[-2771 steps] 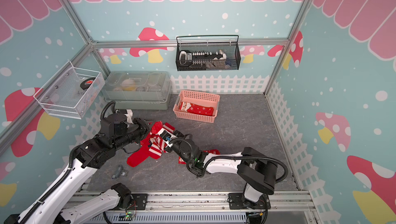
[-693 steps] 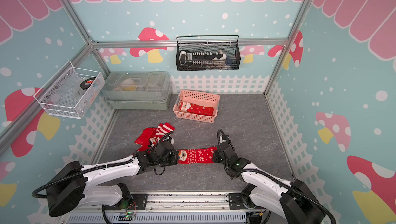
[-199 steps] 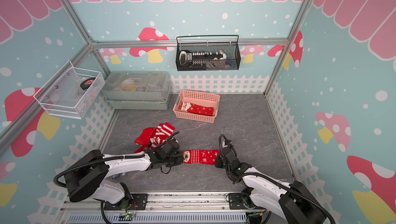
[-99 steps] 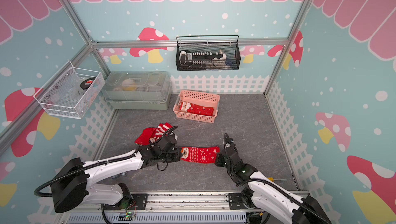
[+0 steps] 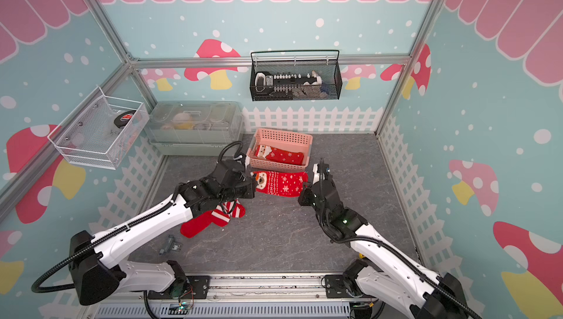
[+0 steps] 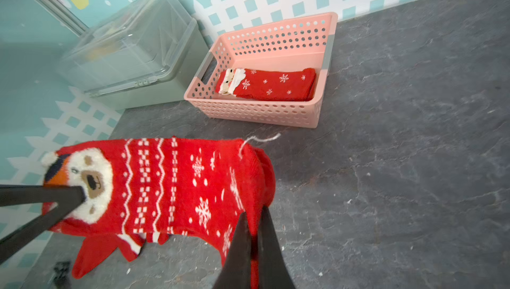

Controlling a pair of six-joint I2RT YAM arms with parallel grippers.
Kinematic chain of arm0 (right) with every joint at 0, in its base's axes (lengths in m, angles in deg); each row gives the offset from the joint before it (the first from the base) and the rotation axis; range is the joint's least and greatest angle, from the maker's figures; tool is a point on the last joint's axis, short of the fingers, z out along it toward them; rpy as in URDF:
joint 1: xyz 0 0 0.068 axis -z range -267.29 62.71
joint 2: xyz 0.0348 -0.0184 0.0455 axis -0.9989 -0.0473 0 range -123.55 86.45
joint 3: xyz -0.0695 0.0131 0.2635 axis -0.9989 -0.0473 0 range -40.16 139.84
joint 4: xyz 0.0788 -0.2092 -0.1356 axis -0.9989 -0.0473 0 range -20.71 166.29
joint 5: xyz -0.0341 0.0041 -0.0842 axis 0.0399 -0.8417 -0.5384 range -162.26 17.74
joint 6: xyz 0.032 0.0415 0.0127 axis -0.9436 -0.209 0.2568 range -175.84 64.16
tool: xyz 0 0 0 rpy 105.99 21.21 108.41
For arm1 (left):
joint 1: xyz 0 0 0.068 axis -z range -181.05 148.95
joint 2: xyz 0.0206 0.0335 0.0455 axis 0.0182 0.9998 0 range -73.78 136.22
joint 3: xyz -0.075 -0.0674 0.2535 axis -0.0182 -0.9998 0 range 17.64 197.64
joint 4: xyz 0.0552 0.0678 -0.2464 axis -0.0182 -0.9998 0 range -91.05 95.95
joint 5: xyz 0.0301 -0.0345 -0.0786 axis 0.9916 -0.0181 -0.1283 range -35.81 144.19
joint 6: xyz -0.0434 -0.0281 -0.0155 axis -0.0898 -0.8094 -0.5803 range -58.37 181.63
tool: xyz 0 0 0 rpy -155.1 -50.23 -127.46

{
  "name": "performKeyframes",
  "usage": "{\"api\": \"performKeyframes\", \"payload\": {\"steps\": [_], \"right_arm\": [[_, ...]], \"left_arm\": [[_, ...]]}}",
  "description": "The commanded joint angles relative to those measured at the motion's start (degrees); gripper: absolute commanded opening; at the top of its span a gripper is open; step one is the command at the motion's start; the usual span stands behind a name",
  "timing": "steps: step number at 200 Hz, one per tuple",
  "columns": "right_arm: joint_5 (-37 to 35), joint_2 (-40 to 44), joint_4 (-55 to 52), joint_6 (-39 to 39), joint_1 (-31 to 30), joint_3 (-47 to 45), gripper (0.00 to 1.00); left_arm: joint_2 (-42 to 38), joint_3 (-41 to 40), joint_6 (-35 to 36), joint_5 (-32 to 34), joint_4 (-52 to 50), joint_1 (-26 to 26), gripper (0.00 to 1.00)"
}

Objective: Place the socks together as a pair
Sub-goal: Place a pair of socks in the bin.

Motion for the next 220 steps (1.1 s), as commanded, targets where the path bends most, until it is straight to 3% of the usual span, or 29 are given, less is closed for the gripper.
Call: {"api": "performKeyframes", "payload": {"steps": [1,57,85,127,141,220], "right_arm": [[-4.4,-6.5,1.2,3.6,1.3,6.1,0.00],[0.9,-26.6,11.3,5.4,7.8,19.3,0.00],[4.0,-34.1,15.7,2.8,11.1,24.5,0.00],[6.0,-42.1,18.6,4.3,13.4,27.9,0.00],[3.3,-44.1,17.5,6.5,13.6,28.8,0.00],[2.9,-53.1,19.6,7.8,15.4,32.2,0.00]], "left_arm": [[5.2,6.4,5.5,-0.8,-1.1,-4.1,0.00],[20.1,22.0,7.0,-4.3,0.1,-11.9,0.00],[26.7,28.8,7.6,-6.0,0.2,-14.9,0.00],[36.1,37.4,8.5,-9.8,-0.6,-17.6,0.00],[38.8,39.9,9.0,-9.9,-1.2,-17.8,0.00],[48.9,49.1,11.6,-4.4,-6.2,-17.9,0.00]]}}
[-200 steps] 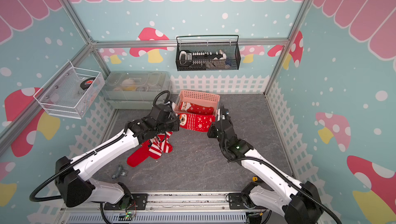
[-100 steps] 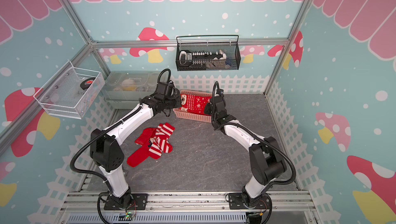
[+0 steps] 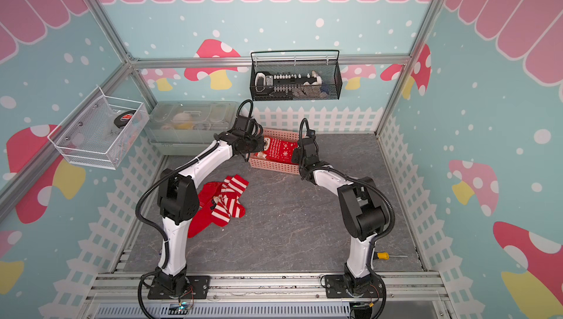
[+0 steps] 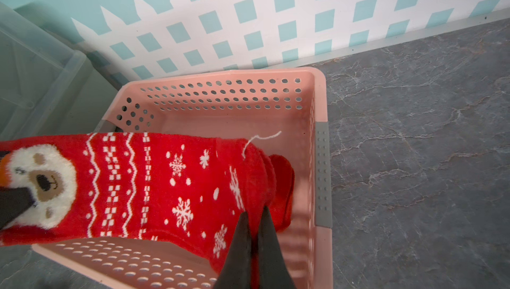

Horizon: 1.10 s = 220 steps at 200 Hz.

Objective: Place the socks together as a pair
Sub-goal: Place a pair of socks in the bin.

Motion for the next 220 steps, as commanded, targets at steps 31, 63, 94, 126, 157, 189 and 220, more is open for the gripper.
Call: {"api": "performKeyframes", "payload": {"steps": [31,63,94,126,157,189,220], "right_arm": [[-0.2,-5.7,2.0,1.2,0.7,5.5,0.00],[-0.4,-7.4,0.4,1.8,0.7,7.5,0.00],[-0.5,-8.2,0.5,1.7,0.7,7.8,0.00],[0.0,-9.6,0.4,2.0,0.7,8.8,0.03],[-0.5,-10.6,-0.8,2.1,0.7,9.9,0.04],[0.7,-10.0,-0.5,2.4,0.7,10.0,0.26],[2.1,-6.6,0.3,3.1,0.7,8.5,0.41]], "left_arm": [[4.4,7.7,3.4,5.1,-6.1,-0.2,0.00],[5.6,8.3,3.9,4.8,-6.4,-0.2,0.00],[7.3,9.9,4.3,4.4,-7.5,-0.1,0.00],[8.7,11.9,4.5,5.4,-8.6,-0.1,0.03],[9.5,13.0,4.6,5.4,-9.0,0.0,0.07],[9.6,15.1,4.0,4.1,-10.1,0.5,0.36],[7.3,16.7,3.5,2.7,-10.3,1.7,0.54]]}}
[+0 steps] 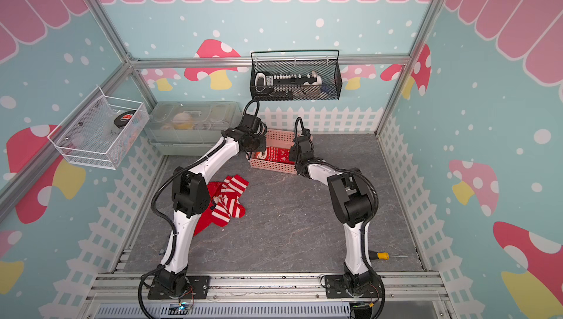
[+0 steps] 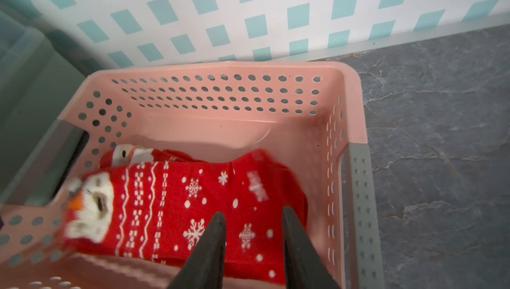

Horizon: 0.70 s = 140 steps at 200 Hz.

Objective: Place the socks together as a pair
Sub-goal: Place a pair of socks in the bin, then pick up the sock at the center of the board.

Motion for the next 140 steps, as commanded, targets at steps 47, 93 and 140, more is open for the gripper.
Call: {"api": "performKeyframes", "payload": {"steps": [47,93,140], "right_arm": [[0.2,14.5,2.8,2.3,0.4,-7.0,0.46],[3.7,29.0,10.2,-1.7,0.2,-24.8,0.45],[7.5,39.4,4.5,-0.9,0.1,-32.6,0.45]], "left_arm": [[-10.1,0.2,-0.7,-0.6,-1.1,3.2,0.58],[-24.0,-15.7,-4.5,-0.9,2.3,5.2,0.58],[-47.4,-45.4,-12.0,-1.9,14.0,6.0,0.59]]}}
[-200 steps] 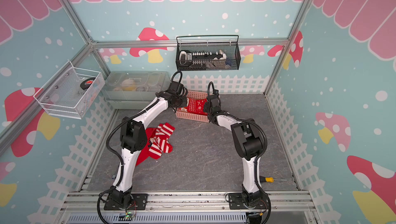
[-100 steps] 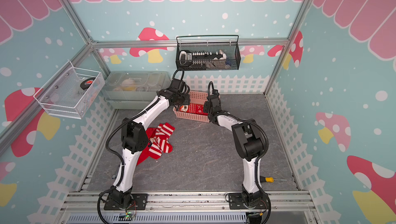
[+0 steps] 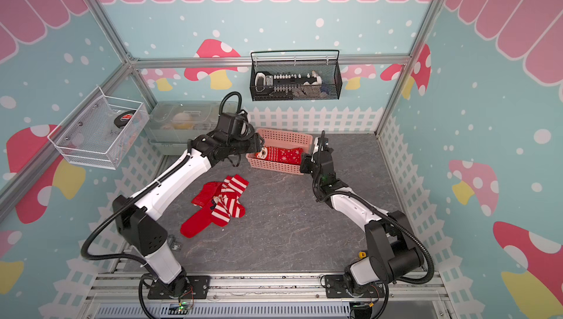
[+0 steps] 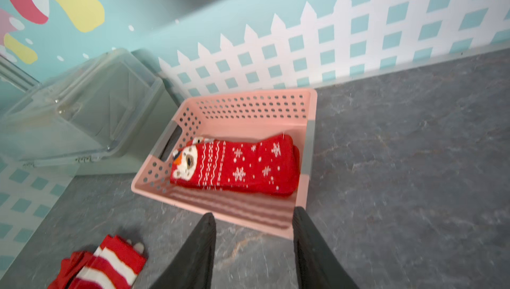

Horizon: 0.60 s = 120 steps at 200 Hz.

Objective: Place the socks together as a pair
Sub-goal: Pick up the sock at the center of the board.

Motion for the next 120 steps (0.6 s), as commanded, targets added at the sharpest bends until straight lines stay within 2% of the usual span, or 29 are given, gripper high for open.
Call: {"api": "performKeyframes", "payload": {"steps": [1,36,87,120], "right_arm": [[2.8,4.5,-4.1,0.4,0.1,-0.9,0.45],[8.3,13.8,-6.6,1.0,0.0,-8.9,0.45],[16.8,26.2,-12.8,-1.6,-1.0,-16.0,0.54],[13.4,29.3,-15.2,-3.6,-7.0,-17.5,0.55]], "left_arm": [[-8.9,-12.5,-5.4,-0.4,6.2,0.2,0.59],[-25.2,-31.4,-10.9,0.8,9.8,0.4,0.61],[-47.8,-54.8,-19.7,2.9,8.9,0.5,0.63],[-60.6,-65.5,-28.1,6.0,6.2,0.5,0.63]]}}
